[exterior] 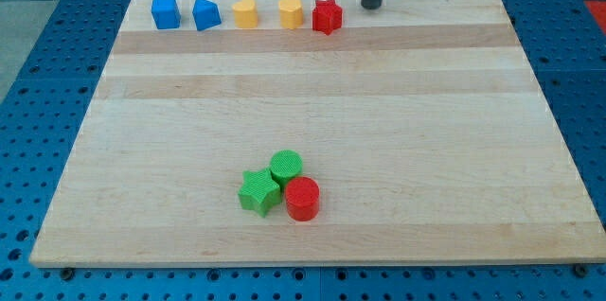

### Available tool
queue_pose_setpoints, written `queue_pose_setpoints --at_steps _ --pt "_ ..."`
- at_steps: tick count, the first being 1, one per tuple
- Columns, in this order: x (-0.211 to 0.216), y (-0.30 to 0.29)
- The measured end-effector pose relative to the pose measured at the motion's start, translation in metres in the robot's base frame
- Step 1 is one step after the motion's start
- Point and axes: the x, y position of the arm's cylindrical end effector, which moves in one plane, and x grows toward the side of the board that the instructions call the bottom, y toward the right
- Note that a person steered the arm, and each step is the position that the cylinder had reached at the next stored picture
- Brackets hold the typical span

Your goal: Move the red star diagonally bottom right to the yellow hexagon

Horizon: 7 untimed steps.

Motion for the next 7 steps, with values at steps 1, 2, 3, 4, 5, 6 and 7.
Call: queue_pose_setpoints --at_steps 1,2,3,4,5,6,7 --pt "-0.009 -0.025" --pt "-0.008 -0.054" --pt "-0.004 -0.070" --pt "0.014 -0.071" --pt "0.041 -0.071" --pt "0.075 -0.071" --pt "0.111 -0.071"
